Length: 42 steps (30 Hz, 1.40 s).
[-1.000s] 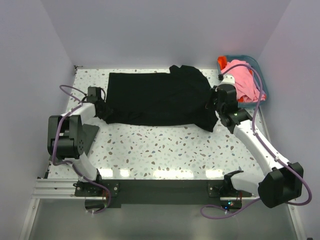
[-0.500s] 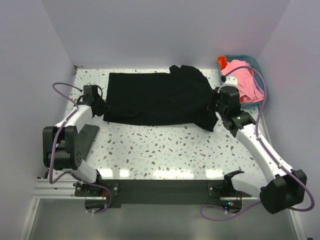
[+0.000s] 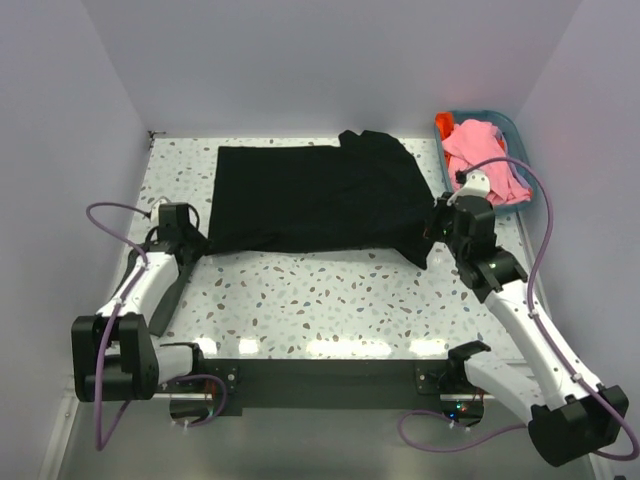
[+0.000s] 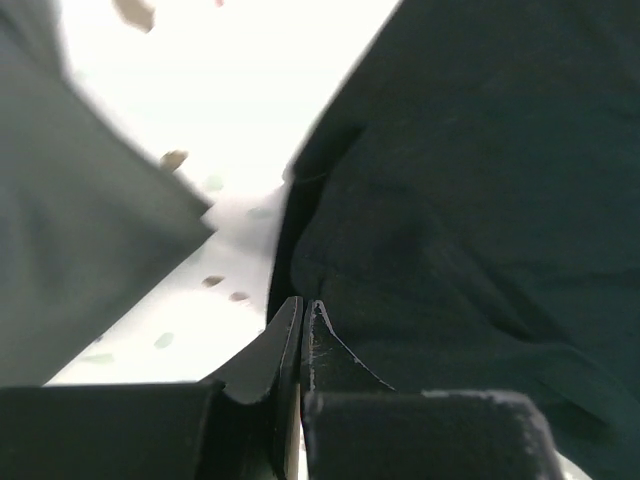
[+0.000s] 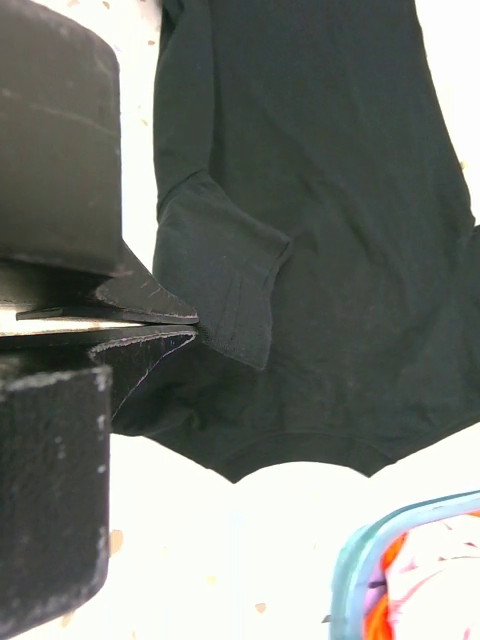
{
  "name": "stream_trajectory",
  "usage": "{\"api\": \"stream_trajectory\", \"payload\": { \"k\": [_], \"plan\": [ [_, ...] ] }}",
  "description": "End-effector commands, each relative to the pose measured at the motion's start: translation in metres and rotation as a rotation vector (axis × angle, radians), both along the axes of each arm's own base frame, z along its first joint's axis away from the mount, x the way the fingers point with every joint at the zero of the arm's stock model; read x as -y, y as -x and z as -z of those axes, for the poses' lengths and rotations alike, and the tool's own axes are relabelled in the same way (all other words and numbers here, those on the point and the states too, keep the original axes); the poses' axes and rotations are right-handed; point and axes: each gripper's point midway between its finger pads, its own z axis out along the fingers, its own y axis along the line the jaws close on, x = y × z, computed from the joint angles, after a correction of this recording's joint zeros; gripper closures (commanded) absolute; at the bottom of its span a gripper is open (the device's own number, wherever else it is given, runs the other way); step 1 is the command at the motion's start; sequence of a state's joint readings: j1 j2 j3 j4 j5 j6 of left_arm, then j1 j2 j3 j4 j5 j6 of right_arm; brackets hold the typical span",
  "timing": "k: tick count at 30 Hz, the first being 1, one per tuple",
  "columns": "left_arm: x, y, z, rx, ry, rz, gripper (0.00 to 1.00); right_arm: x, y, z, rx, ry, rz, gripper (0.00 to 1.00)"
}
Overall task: Fold and stack the t-shirts
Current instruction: Flatten the tshirt out
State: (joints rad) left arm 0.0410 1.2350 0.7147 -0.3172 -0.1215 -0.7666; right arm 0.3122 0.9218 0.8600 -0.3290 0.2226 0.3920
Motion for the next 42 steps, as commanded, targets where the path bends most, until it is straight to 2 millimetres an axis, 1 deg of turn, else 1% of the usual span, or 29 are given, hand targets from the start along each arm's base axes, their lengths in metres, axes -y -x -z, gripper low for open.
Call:
{"api": "stream_trajectory", "payload": {
  "k": [1, 2, 3, 4, 5, 6, 7, 8, 9, 10, 11, 12, 13, 14, 15, 17, 18, 21, 23, 26, 29, 33, 34, 35, 39, 42],
  "plan": [
    [-0.011, 0.01, 0.006, 0.003, -0.011, -0.069, 0.97, 0.005, 0.005, 0.004, 0.002, -0.008, 0.023, 1.0],
    [-0.012, 0.016, 0.013, -0.013, -0.006, -0.076, 0.93, 0.006, 0.006, 0.005, 0.001, -0.007, 0.026, 1.0],
    [-0.011, 0.019, 0.017, -0.02, 0.001, -0.075, 0.92, 0.007, 0.009, 0.004, 0.008, -0.012, 0.027, 1.0],
    [-0.011, 0.018, 0.017, -0.005, 0.008, -0.078, 0.91, 0.008, 0.011, 0.009, 0.001, -0.011, 0.03, 1.0],
    [-0.011, 0.024, 0.023, -0.014, 0.016, -0.084, 0.91, 0.008, 0.014, 0.011, -0.005, -0.011, 0.029, 1.0],
    [-0.009, 0.026, 0.024, -0.007, 0.026, -0.08, 0.91, 0.008, 0.017, 0.017, -0.015, -0.016, 0.026, 1.0],
    [-0.009, 0.028, 0.021, 0.012, 0.028, -0.083, 0.91, 0.008, 0.02, 0.016, -0.007, -0.026, 0.026, 1.0],
    [-0.009, 0.034, 0.026, 0.005, 0.032, -0.096, 0.9, 0.009, 0.024, 0.019, -0.011, -0.033, 0.025, 1.0],
    [-0.013, 0.038, 0.027, -0.001, 0.025, -0.112, 0.89, 0.008, 0.027, 0.026, -0.021, -0.045, 0.026, 1.0],
    [-0.015, 0.041, 0.025, 0.011, 0.024, -0.126, 0.8, 0.008, 0.032, 0.024, -0.007, -0.061, 0.023, 1.0],
    [-0.015, 0.045, 0.027, 0.006, 0.025, -0.135, 0.74, 0.007, 0.035, 0.027, -0.01, -0.071, 0.021, 1.0],
    [-0.016, 0.048, 0.027, 0.005, 0.021, -0.142, 0.69, 0.007, 0.039, 0.038, -0.03, -0.085, 0.022, 1.0],
    [-0.016, 0.051, 0.026, 0.015, 0.022, -0.145, 0.58, 0.004, 0.044, 0.036, -0.014, -0.107, 0.008, 1.0],
    [-0.017, 0.051, 0.025, 0.021, 0.02, -0.149, 0.55, 0.003, 0.047, 0.039, -0.016, -0.12, 0.004, 1.0],
    [-0.016, 0.052, 0.024, 0.028, 0.024, -0.143, 0.54, 0.003, 0.05, 0.049, -0.028, -0.133, 0.005, 1.0],
    [-0.016, 0.052, 0.024, 0.03, 0.021, -0.138, 0.53, 0.003, 0.055, 0.051, -0.018, -0.147, 0.005, 1.0],
    [-0.013, 0.052, 0.026, 0.024, 0.029, -0.126, 0.54, 0.004, 0.056, 0.057, -0.029, -0.146, 0.012, 1.0],
    [-0.011, 0.053, 0.034, 0.001, 0.044, -0.122, 0.57, 0.005, 0.057, 0.061, -0.039, -0.142, 0.016, 1.0],
    [-0.009, 0.05, 0.035, 0.003, 0.055, -0.123, 0.58, 0.004, 0.057, 0.062, -0.039, -0.143, 0.011, 1.0],
    [-0.008, 0.043, 0.034, 0.016, 0.068, -0.123, 0.59, 0.001, 0.056, 0.063, -0.042, -0.154, 0.001, 1.0],
    [-0.014, 0.035, 0.032, 0.02, 0.042, -0.135, 0.59, 0.0, 0.055, 0.065, -0.047, -0.153, -0.001, 1.0],
    [-0.016, 0.025, 0.038, 0.008, 0.027, -0.127, 0.59, -0.001, 0.054, 0.065, -0.047, -0.157, -0.008, 1.0],
    [-0.017, 0.022, 0.036, 0.016, 0.022, -0.123, 0.59, -0.002, 0.054, 0.065, -0.047, -0.157, -0.01, 1.0],
    [-0.016, 0.017, 0.034, 0.034, 0.025, -0.112, 0.59, -0.002, 0.054, 0.064, -0.046, -0.157, -0.01, 1.0],
    [-0.014, 0.011, 0.035, 0.05, 0.032, -0.097, 0.58, 0.0, 0.054, 0.065, -0.047, -0.15, -0.006, 1.0],
    [-0.01, 0.006, 0.031, 0.081, 0.048, -0.083, 0.59, -0.002, 0.053, 0.065, -0.048, -0.152, -0.014, 1.0]
  ]
}}
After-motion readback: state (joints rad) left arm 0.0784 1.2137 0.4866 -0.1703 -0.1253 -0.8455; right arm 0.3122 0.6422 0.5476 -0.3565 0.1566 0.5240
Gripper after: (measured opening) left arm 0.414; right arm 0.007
